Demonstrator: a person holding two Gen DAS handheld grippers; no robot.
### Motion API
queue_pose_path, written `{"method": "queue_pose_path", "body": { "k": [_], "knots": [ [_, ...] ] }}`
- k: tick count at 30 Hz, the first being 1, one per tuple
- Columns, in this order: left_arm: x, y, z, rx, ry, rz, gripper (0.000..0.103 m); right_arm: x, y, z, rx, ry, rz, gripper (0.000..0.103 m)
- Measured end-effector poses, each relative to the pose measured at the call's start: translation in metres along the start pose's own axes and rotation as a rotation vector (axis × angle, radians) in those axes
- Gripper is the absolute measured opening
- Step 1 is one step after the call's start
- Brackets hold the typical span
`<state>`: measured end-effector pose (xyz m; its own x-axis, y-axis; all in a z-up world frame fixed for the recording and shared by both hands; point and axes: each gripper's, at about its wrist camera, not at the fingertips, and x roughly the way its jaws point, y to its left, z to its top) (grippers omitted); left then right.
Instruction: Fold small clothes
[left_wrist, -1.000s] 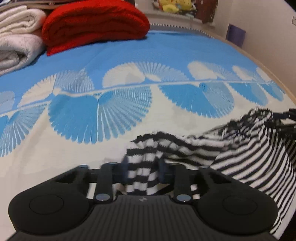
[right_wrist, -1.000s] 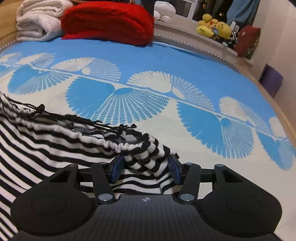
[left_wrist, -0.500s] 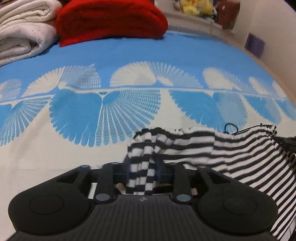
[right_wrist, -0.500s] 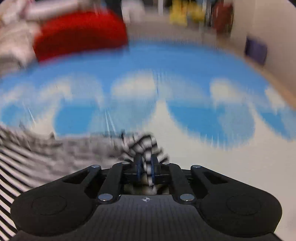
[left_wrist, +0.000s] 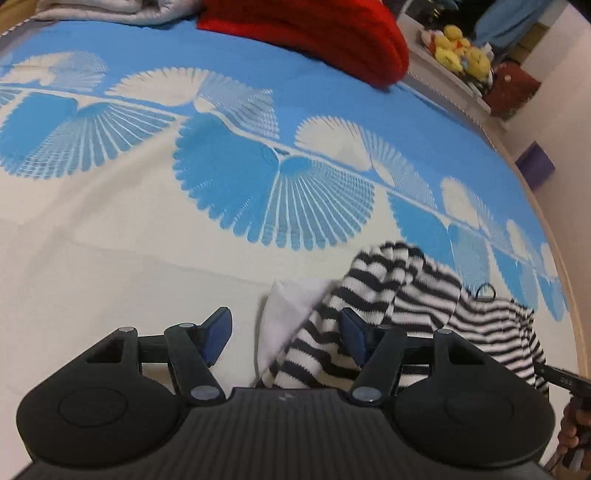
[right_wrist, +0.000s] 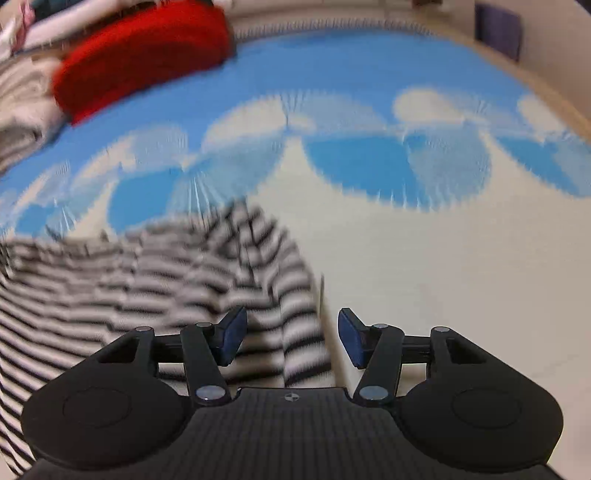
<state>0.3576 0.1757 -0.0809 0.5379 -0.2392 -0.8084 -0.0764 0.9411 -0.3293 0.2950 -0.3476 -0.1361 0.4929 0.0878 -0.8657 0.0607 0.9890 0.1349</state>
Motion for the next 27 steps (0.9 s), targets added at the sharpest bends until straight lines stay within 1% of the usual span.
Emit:
{"method": "queue_pose_path", "body": {
  "k": [1, 2, 3, 4, 5, 6, 7, 8, 9, 10, 11, 12, 13, 14, 15, 16, 17, 18, 19, 20, 21, 22, 23, 24, 25, 26, 27],
  "knots": [
    [0.002, 0.0, -0.002, 0.013, -0.001, 0.006, 0.067, 0.003, 0.002, -0.003, -0.017, 0.005, -0.022, 0.057],
    [0.006, -0.001, -0.002, 0.023, 0.002, 0.014, 0.06, 0.007, 0.003, -0.004, -0.032, 0.006, -0.048, 0.054],
    [0.01, -0.002, -0.002, 0.029, 0.01, 0.009, 0.029, 0.01, 0.003, -0.005, -0.031, 0.011, -0.055, 0.047],
    [0.014, -0.003, -0.002, 0.03, 0.022, -0.016, 0.003, 0.011, 0.002, -0.005, -0.017, 0.013, -0.042, 0.014],
    [0.015, -0.003, 0.0, 0.029, 0.011, -0.019, 0.002, 0.01, 0.001, -0.003, 0.009, 0.007, -0.023, 0.003],
    [0.01, -0.006, 0.002, 0.037, -0.038, 0.01, 0.002, 0.006, 0.0, 0.0, 0.032, -0.016, -0.02, 0.003],
    [0.004, -0.008, 0.005, 0.039, -0.094, 0.043, 0.002, -0.001, 0.0, 0.004, 0.05, -0.059, -0.025, 0.002],
    [-0.002, -0.006, 0.008, 0.023, -0.141, 0.062, 0.002, -0.009, 0.001, 0.008, 0.065, -0.111, -0.027, 0.002],
    [-0.005, -0.002, 0.01, 0.0, -0.166, 0.079, 0.002, -0.017, 0.0, 0.01, 0.083, -0.159, -0.017, 0.002],
    [-0.003, 0.001, 0.011, -0.012, -0.163, 0.102, 0.002, -0.02, -0.001, 0.013, 0.097, -0.188, -0.011, 0.002],
    [0.003, 0.001, 0.009, -0.01, -0.138, 0.124, 0.002, -0.019, -0.002, 0.014, 0.103, -0.194, -0.018, 0.003],
    [0.01, 0.001, 0.007, -0.003, -0.092, 0.136, 0.004, -0.014, -0.003, 0.014, 0.103, -0.169, -0.039, 0.004],
    [0.015, 0.0, 0.005, -0.005, -0.045, 0.136, 0.01, -0.006, -0.004, 0.013, 0.103, -0.123, -0.048, 0.012],
    [0.018, 0.0, 0.004, -0.014, -0.014, 0.145, 0.014, 0.002, -0.005, 0.012, 0.101, -0.079, -0.051, 0.018],
    [0.016, -0.002, 0.005, -0.019, -0.02, 0.167, 0.023, 0.007, -0.005, 0.011, 0.092, -0.054, -0.065, 0.02],
    [0.009, -0.004, 0.006, -0.012, -0.055, 0.174, 0.03, 0.005, -0.002, 0.012, 0.075, -0.065, -0.083, 0.027],
    [0.002, -0.008, 0.008, 0.002, -0.097, 0.16, 0.035, 0.002, 0.0, 0.013, 0.058, -0.093, -0.09, 0.037],
    [-0.003, -0.012, 0.01, 0.015, -0.134, 0.134, 0.044, -0.002, 0.002, 0.016, 0.049, -0.128, -0.082, 0.043],
    [-0.005, -0.016, 0.01, 0.024, -0.149, 0.114, 0.058, -0.004, 0.003, 0.017, 0.047, -0.148, -0.072, 0.051],
    [-0.003, -0.022, 0.008, 0.031, -0.144, 0.095, 0.064, -0.003, 0.005, 0.018, 0.044, -0.154, -0.063, 0.051],
    [0.004, -0.026, 0.006, 0.046, -0.117, 0.072, 0.067, 0.001, 0.006, 0.019, 0.039, -0.145, -0.06, 0.051],
    [0.011, -0.03, 0.005, 0.064, -0.093, 0.07, 0.066, 0.006, 0.008, 0.019, 0.031, -0.124, -0.059, 0.051],
    [0.018, -0.035, 0.003, 0.086, -0.078, 0.088, 0.066, 0.012, 0.01, 0.02, 0.019, -0.108, -0.064, 0.049],
    [0.024, -0.038, 0.001, 0.109, -0.072, 0.112, 0.059, 0.016, 0.011, 0.023, 0.005, -0.101, -0.074, 0.048],
    [0.03, -0.039, 0.001, 0.125, -0.069, 0.121, 0.021, 0.021, 0.013, 0.023, -0.009, -0.097, -0.089, 0.027],
    [0.034, -0.038, 0.002, 0.129, -0.06, 0.119, 0.0, 0.022, 0.015, 0.025, -0.014, -0.09, -0.078, 0.002],
    [0.034, -0.037, 0.003, 0.119, -0.085, 0.146, 0.002, 0.023, 0.016, 0.025, -0.005, -0.089, -0.062, 0.001]
  ]
}}
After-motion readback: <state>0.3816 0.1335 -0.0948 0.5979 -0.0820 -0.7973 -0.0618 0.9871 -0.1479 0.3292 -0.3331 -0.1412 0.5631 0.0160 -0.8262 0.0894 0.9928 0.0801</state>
